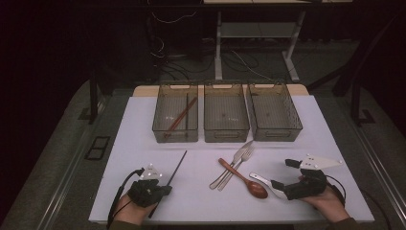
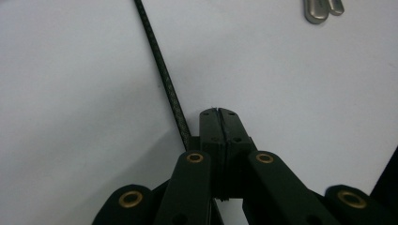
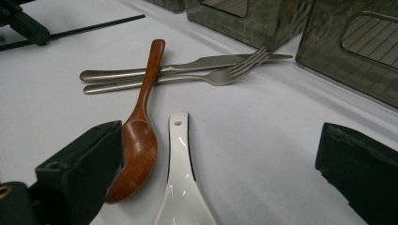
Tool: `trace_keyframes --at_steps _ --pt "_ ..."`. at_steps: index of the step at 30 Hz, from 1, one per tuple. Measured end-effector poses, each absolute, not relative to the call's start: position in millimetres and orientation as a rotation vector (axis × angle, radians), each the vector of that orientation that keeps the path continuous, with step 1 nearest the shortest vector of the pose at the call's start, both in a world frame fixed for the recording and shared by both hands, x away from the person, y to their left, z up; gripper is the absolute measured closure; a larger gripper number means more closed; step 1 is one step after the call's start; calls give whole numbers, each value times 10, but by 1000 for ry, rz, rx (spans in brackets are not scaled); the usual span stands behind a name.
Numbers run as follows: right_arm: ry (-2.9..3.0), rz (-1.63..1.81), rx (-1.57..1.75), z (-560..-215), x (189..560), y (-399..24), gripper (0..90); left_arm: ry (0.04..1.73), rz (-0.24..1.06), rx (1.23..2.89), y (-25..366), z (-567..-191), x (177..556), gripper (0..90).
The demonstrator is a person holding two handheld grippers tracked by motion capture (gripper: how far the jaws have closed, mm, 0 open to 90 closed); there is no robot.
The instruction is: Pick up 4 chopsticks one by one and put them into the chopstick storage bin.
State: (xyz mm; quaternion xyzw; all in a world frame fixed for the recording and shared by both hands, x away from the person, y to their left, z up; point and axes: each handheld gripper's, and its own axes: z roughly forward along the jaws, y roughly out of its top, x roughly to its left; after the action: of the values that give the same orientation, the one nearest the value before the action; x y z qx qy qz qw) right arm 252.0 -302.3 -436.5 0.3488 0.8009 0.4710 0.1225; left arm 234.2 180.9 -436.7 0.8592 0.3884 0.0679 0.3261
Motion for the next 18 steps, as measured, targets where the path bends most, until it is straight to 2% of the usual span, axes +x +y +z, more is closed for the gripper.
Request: trace_keyframes --at_steps 9,18 --pt "2338 1374 1016 -4364 2519 -3022 14 1060 219 2243 1924 -4359 2371 886" --pt "2342 1371 1013 -4367 2523 -3014 14 1080 305 2187 1947 -4309 2442 765"
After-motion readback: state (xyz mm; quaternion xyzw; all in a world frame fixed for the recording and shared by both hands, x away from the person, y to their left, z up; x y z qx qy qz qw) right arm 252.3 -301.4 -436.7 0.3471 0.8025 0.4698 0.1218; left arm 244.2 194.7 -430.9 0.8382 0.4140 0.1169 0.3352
